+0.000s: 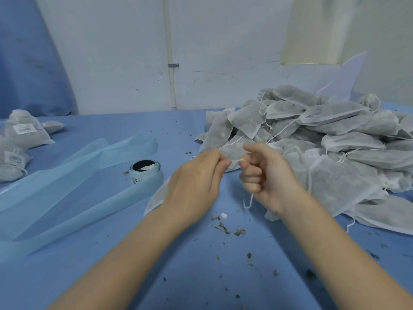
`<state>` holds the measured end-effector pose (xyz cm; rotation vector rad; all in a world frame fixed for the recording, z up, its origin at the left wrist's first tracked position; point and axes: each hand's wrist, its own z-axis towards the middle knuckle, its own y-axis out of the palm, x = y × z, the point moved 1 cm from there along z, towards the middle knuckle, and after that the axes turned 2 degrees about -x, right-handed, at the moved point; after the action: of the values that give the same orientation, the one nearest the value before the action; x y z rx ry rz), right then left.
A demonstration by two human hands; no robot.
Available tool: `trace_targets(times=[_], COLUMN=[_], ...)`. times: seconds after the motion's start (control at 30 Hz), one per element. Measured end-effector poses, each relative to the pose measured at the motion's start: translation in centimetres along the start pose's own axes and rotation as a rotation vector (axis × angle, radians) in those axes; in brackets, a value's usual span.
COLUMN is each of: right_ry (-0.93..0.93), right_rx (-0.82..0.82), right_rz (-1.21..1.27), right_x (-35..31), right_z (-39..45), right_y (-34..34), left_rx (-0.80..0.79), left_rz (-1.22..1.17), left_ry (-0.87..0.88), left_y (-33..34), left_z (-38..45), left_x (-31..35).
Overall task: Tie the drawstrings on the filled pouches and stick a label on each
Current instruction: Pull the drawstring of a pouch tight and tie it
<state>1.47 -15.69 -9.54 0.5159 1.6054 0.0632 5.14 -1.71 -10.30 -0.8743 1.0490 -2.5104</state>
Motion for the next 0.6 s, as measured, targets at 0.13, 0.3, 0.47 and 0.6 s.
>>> trace_targets(times=[0.13,0.3,0.47,0.6], right_ry=[0.1,-0.004,-0.072,-0.18], right_rx=[-0.108,-0.177,-0.175,-0.099], right_rz=[0.5,0.532,0.187,-0.255], right_x=[1.4,2.4,2.5,2.5], right_z=[0.1,-0.1,0.0,-0.4], right_y=[1.2,1.9,1.8,1.9], left_rx=[0.108,0.231,0.238,0.193], left_rz=[-0.287,-0.475,-0.486,-0.52], left_ry=[-0.124,-0.275,-0.316,-0.321], left_y=[0.7,1.0,1.1,1.0], left_z=[0.0,-0.3,-0.6,-0.6], left_x=[-0.1,-0.6,-0.9,-0.8])
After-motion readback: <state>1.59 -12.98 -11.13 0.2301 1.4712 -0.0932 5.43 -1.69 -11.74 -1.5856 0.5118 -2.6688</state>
